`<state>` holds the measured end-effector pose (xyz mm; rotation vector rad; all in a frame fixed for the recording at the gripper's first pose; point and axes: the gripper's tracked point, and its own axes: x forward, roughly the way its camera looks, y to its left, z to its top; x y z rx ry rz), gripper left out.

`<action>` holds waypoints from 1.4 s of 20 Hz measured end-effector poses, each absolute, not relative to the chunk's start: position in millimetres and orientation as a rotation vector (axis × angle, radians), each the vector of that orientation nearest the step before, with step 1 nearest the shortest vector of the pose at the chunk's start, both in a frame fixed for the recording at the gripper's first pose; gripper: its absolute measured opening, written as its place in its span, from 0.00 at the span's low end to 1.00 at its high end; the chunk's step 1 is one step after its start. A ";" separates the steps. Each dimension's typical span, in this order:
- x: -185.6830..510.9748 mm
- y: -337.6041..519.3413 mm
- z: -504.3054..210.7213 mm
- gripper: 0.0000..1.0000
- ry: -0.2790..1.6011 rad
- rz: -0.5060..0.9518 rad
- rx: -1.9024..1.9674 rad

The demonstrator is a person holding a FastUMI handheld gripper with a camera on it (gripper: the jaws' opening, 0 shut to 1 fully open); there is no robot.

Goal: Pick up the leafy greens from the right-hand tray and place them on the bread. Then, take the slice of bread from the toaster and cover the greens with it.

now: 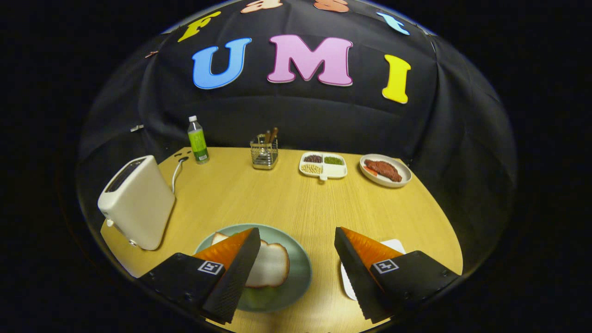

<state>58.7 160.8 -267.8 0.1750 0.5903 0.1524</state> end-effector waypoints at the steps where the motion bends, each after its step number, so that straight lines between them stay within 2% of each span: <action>1: 61.1 158.6 -244.9 1.00 0.546 0.175 0.168; 6: 66.3 147.6 -128.0 1.00 0.323 0.264 0.117; 12: 44.7 136.6 -40.0 0.98 0.168 0.294 0.104; 17: 20.0 116.8 -17.5 0.98 0.122 0.274 0.092; 28: 7.2 108.4 -19.7 0.98 0.099 0.254 0.018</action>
